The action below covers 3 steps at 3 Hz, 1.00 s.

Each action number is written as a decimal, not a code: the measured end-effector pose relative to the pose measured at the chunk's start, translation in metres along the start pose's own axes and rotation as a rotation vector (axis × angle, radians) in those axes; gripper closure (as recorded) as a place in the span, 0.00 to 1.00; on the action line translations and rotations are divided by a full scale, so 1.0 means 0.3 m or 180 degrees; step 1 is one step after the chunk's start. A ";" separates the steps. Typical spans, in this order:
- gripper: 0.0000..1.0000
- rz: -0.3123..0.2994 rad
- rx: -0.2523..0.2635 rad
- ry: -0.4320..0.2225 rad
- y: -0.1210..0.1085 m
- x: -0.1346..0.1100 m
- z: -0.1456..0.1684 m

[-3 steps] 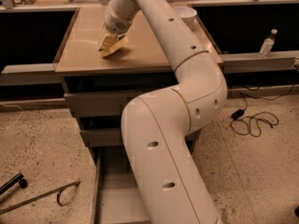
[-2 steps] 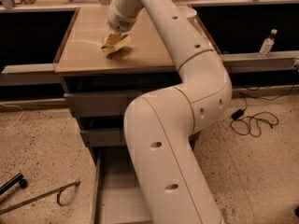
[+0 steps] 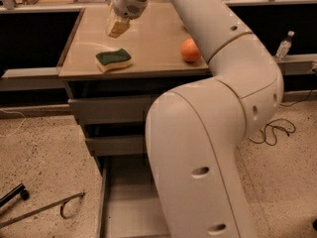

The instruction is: Place sponge into bottom drawer

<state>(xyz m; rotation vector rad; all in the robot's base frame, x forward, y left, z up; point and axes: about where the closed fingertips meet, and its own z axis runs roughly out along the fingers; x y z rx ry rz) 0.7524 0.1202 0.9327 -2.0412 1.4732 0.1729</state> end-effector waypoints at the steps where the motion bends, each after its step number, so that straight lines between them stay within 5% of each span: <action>1: 1.00 -0.0161 -0.0015 -0.0229 0.090 -0.084 -0.043; 2: 1.00 -0.0155 -0.0202 -0.0220 0.156 -0.089 0.031; 3: 0.82 -0.0155 -0.0202 -0.0220 0.156 -0.089 0.031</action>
Offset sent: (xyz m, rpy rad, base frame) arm -0.0293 0.0066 0.0110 0.0438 -0.0101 0.0586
